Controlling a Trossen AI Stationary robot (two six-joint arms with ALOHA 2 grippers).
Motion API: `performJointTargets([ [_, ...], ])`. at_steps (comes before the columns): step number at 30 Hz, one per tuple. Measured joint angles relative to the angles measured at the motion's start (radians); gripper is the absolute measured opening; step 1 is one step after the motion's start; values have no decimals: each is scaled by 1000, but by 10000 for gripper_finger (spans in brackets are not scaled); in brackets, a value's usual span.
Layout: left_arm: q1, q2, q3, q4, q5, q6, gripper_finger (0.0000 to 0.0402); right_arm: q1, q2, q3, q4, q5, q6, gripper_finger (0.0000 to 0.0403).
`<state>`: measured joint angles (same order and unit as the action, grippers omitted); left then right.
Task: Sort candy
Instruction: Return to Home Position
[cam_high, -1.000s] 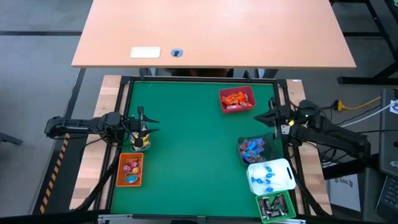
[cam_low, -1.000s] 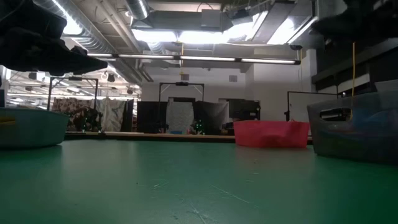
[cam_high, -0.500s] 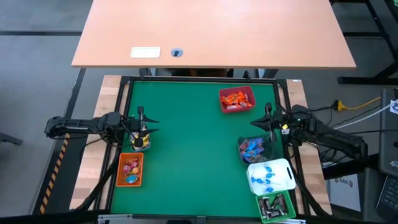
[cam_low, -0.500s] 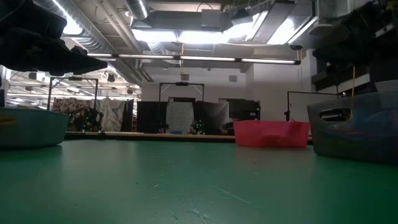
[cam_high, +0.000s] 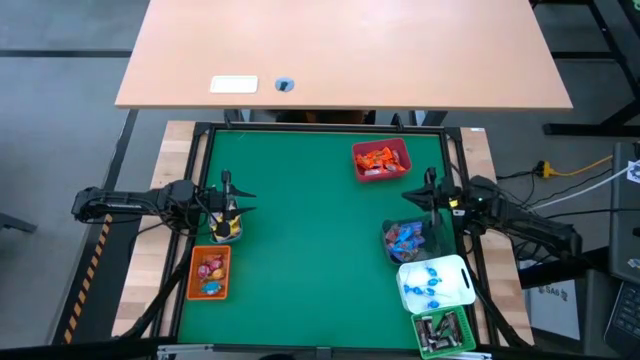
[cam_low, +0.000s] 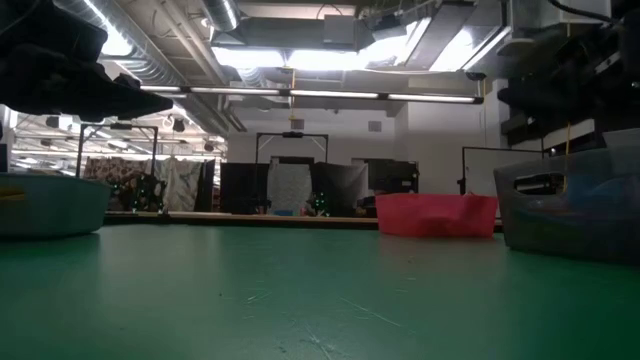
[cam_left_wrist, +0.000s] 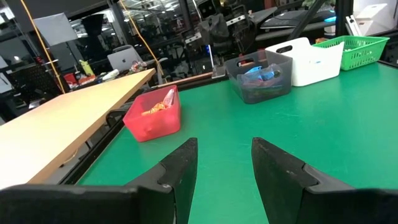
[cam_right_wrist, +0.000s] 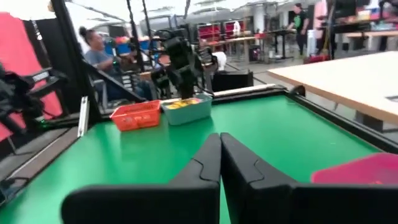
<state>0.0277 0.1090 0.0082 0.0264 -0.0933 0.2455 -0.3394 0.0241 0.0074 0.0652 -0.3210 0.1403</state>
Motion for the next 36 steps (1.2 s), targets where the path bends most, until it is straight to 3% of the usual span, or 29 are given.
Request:
performJointTargets([
  [11, 0, 0, 0, 0, -1, 0, 141, -1, 23, 0, -2, 38, -111, 3],
  [19, 0, 0, 0, 0, -1, 0, 141, -1, 24, 0, -42, 276, -198, 3],
  [22, 0, 0, 0, 0, -1, 0, 141, -1, 34, 0, -48, 313, -196, 3],
  [30, 0, 0, 0, 0, -1, 0, 141, -1, 95, 0, -49, 306, -180, 3],
  [36, 0, 0, 0, 0, -2, 0, 141, -1, 120, 0, -19, 134, -92, 3],
])
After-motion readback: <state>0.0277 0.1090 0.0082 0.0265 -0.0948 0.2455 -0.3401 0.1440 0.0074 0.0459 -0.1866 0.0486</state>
